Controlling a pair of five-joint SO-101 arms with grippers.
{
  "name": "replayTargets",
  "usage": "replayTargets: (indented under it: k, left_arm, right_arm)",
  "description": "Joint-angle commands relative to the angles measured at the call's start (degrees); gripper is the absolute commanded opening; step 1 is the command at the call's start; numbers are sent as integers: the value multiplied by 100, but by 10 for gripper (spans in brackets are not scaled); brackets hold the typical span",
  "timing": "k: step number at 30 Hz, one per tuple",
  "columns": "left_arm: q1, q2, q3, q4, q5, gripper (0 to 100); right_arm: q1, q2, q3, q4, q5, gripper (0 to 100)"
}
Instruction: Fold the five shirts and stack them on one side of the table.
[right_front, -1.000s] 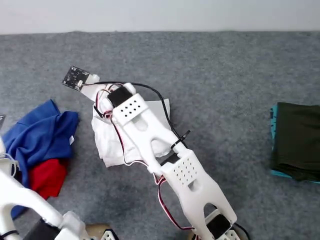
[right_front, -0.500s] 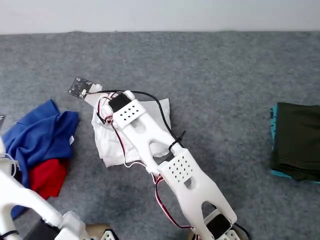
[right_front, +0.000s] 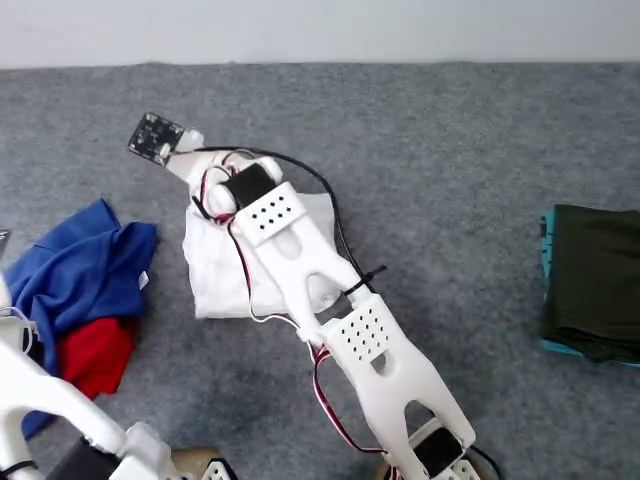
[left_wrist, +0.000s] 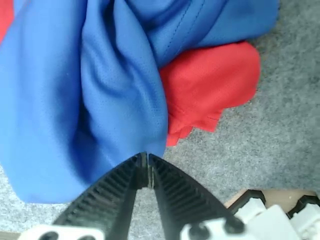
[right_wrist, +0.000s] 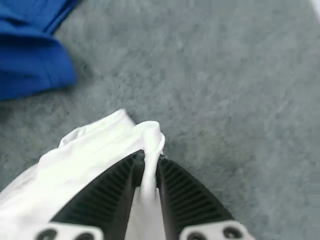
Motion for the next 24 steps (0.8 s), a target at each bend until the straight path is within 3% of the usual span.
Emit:
replayTargets:
  k: [1, 7, 11, 16, 24]
  left_arm:
    - [35, -158, -13, 26, -18, 17]
    - [35, -149, -13, 35, -18, 17]
    - [35, -149, -13, 35, -18, 17]
    - [62, -149, 92, 0, -18, 17]
    - [62, -193, 400, -141, -18, 17]
  right_arm:
    - [57, -84, -352, -286, 79, 11]
    - [-13, -84, 369, -1376, 70, 13]
    - [-22, -84, 747, -1569, 53, 40]
    - [-22, -207, 607, -892, 44, 174]
    - [4, -470, -466, 1191, 44, 119]
